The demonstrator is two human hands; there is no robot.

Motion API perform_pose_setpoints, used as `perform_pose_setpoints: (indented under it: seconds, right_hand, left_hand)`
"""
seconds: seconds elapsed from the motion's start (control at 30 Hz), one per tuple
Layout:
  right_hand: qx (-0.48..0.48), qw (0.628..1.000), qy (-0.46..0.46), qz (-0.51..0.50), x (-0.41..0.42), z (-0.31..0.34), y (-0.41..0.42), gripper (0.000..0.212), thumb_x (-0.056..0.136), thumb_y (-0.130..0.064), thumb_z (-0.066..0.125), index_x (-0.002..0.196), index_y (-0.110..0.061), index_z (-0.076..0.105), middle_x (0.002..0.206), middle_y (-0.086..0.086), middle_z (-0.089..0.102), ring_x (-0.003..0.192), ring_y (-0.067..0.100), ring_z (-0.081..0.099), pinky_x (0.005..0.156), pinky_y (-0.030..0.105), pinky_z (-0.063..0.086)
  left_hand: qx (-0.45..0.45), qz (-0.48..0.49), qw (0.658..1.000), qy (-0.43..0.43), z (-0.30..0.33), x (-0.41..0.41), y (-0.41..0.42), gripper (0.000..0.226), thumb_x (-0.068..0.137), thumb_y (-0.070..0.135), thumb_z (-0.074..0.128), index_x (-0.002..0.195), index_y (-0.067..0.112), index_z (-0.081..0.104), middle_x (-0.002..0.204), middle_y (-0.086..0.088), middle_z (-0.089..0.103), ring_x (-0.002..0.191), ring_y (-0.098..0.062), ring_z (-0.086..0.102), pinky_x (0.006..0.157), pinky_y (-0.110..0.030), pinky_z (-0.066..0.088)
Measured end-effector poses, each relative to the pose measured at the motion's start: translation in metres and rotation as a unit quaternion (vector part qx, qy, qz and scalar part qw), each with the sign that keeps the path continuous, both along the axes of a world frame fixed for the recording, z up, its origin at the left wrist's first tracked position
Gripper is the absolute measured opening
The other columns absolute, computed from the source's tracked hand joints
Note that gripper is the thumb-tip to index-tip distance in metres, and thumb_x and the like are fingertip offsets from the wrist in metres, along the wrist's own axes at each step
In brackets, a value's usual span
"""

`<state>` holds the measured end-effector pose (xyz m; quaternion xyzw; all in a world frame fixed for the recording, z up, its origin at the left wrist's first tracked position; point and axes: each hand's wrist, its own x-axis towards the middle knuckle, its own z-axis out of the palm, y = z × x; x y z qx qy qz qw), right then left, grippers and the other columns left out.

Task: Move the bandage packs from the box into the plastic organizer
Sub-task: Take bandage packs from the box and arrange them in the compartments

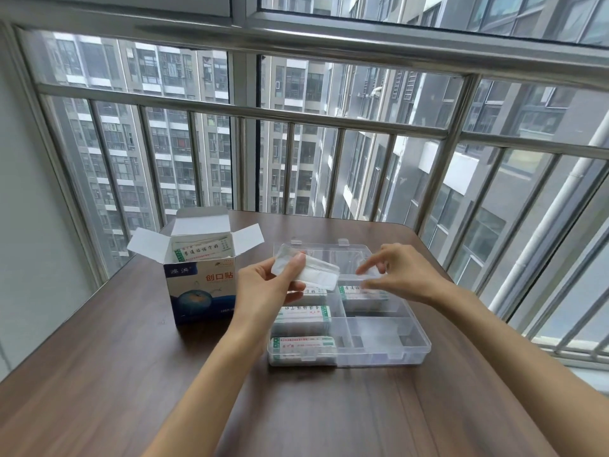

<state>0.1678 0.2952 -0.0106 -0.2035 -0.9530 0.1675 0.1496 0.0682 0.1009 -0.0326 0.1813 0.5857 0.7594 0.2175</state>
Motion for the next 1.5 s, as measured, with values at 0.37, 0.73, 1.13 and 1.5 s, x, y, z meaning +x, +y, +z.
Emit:
perform_pose_setpoints:
  seconds: [0.37,0.73,1.13,1.5]
  right_hand:
    - [-0.397,0.896,0.194,0.042,0.017,-0.001,-0.084,0.022,0.080,-0.014,0.072,0.101,-0.011,0.070,0.082,0.006,0.074,0.067,0.012,0.068,0.059,0.018,0.053]
    - [-0.161,0.926,0.337,0.060,0.024,-0.023,-0.068,0.040,0.086,0.009,0.057,0.095,-0.026,0.075,0.110,-0.010,0.067,0.108,0.002,0.058,0.087,0.017,0.048]
    - [-0.423,0.868,0.260,0.014,0.009,-0.019,-0.092,0.024,0.101,-0.018,0.032,0.114,-0.030,0.048,0.086,-0.008,0.059,0.072,0.002,0.051,0.071,0.022,0.039]
    - [-0.390,0.888,0.243,-0.012,0.022,0.004,-0.042,0.019,0.097,-0.007,0.045,0.103,-0.018,0.060,0.094,0.002,0.064,0.077,0.011,0.056,0.065,0.019,0.045]
  left_hand:
    - [-0.019,0.026,0.997,0.074,0.002,0.013,0.001,0.032,0.073,0.046,0.070,0.079,0.014,0.075,0.064,0.000,0.070,0.051,-0.002,0.058,0.056,-0.017,0.050]
    - [-0.040,-0.135,0.988,0.056,0.009,0.005,-0.007,0.029,0.086,0.013,0.066,0.114,0.012,0.067,0.091,-0.004,0.076,0.082,-0.013,0.072,0.061,-0.016,0.053]
    - [-0.068,-0.017,0.949,0.306,-0.012,0.019,0.016,0.012,0.095,0.027,0.056,0.104,0.027,0.063,0.078,0.013,0.065,0.073,0.000,0.062,0.064,-0.021,0.048]
    - [-0.142,-0.148,0.928,0.311,0.019,0.008,0.049,0.017,0.099,0.015,0.046,0.112,0.019,0.056,0.086,0.008,0.056,0.076,-0.002,0.052,0.066,-0.010,0.042]
